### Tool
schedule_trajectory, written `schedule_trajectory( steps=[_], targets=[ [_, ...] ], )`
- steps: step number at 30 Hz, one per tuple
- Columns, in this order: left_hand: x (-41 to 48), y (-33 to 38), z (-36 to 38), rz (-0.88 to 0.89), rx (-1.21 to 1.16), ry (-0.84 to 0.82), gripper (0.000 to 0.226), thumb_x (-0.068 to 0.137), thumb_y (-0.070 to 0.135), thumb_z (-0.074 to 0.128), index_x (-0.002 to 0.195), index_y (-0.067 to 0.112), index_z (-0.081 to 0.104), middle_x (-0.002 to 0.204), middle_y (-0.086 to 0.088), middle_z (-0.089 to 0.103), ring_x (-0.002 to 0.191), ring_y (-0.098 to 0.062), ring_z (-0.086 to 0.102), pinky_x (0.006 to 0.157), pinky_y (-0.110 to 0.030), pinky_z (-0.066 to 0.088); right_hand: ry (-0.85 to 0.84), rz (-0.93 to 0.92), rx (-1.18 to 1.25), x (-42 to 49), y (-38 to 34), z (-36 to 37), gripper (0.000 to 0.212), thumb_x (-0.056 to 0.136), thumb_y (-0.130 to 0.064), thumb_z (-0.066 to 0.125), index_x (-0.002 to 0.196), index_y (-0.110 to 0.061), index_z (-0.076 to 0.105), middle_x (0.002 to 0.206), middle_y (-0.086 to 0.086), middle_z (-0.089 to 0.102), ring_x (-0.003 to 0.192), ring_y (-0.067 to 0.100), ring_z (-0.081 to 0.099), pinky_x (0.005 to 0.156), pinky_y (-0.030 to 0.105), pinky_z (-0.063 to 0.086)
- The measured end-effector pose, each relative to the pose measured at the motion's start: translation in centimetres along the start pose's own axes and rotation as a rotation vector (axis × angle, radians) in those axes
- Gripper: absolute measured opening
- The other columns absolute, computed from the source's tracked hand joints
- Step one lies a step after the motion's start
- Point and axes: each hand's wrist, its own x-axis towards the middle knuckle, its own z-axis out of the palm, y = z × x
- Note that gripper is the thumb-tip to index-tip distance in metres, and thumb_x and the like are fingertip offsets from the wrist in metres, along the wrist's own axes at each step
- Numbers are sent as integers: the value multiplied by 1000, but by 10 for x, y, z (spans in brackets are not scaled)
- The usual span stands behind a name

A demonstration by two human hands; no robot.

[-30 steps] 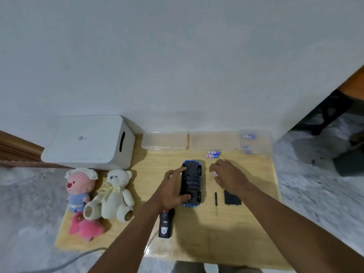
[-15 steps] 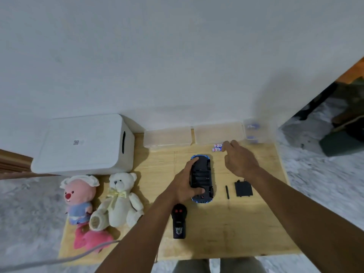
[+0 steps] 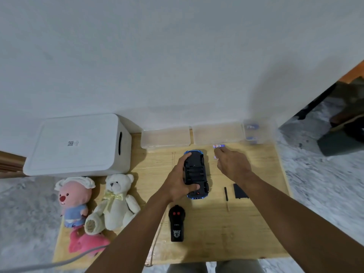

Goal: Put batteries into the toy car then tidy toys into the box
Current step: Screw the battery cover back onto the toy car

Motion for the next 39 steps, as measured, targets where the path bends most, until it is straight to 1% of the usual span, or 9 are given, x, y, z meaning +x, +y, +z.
schedule_trajectory(
  steps=[5,9,14,16,21,25,29,33,39],
  targets=[
    [5,5,-2,-1,-7,8,109,79,9,86,158,43,20,136,22,54,116,17,54,87,-11,54,-53,41,42,1,9,5,28,90,-14,55,118,-10,58,116,7,60,78,29,63,58,30,35],
    [5,4,0,-11,-4,9,109,79,6,86,159,40,19,138,19,54,119,15,53,93,-18,54,-87,151,234,2,14,8,28,94,-21,52,118,-6,51,105,8,55,85,25,51,68,32,39],
    [4,2,0,-19,10,10,109,79,5,86,160,37,20,137,21,52,119,14,52,101,-28,53,-108,170,430,5,14,3,2,96,-13,46,97,-12,47,90,5,54,83,31,56,68,35,42],
    [4,2,0,-18,10,5,109,79,4,85,160,35,20,137,21,52,119,16,52,102,-29,53,-66,239,428,7,14,-1,10,94,-13,43,91,-15,52,89,4,62,81,27,57,66,34,40],
    [4,1,1,-8,13,10,108,79,3,85,160,34,20,135,24,51,114,22,52,88,-8,51,120,204,207,7,8,-5,23,95,-39,46,88,-20,56,72,-3,62,65,23,55,58,30,39],
    [4,-1,2,-6,-1,24,108,78,3,86,159,34,21,135,25,51,113,22,52,85,-3,49,135,88,64,2,5,4,27,101,-31,47,119,-15,60,97,3,70,66,29,66,54,30,43],
    [3,-1,2,-7,-6,40,109,77,6,87,159,36,22,136,22,51,115,21,51,86,-6,50,38,112,-23,-5,1,12,48,99,-23,49,145,-15,44,132,9,53,62,32,64,49,31,40],
    [2,-1,1,-10,-28,51,109,77,5,86,159,37,22,138,23,50,117,18,52,92,-18,54,10,127,-77,-5,-2,16,47,99,-22,47,145,-13,43,151,9,39,61,32,65,49,31,40],
    [2,-2,-2,-18,-35,61,108,78,5,86,159,37,22,140,20,49,118,18,50,91,-18,55,22,66,-38,0,-3,8,25,100,-13,49,124,-16,52,108,2,65,69,31,66,52,31,37]
  ],
)
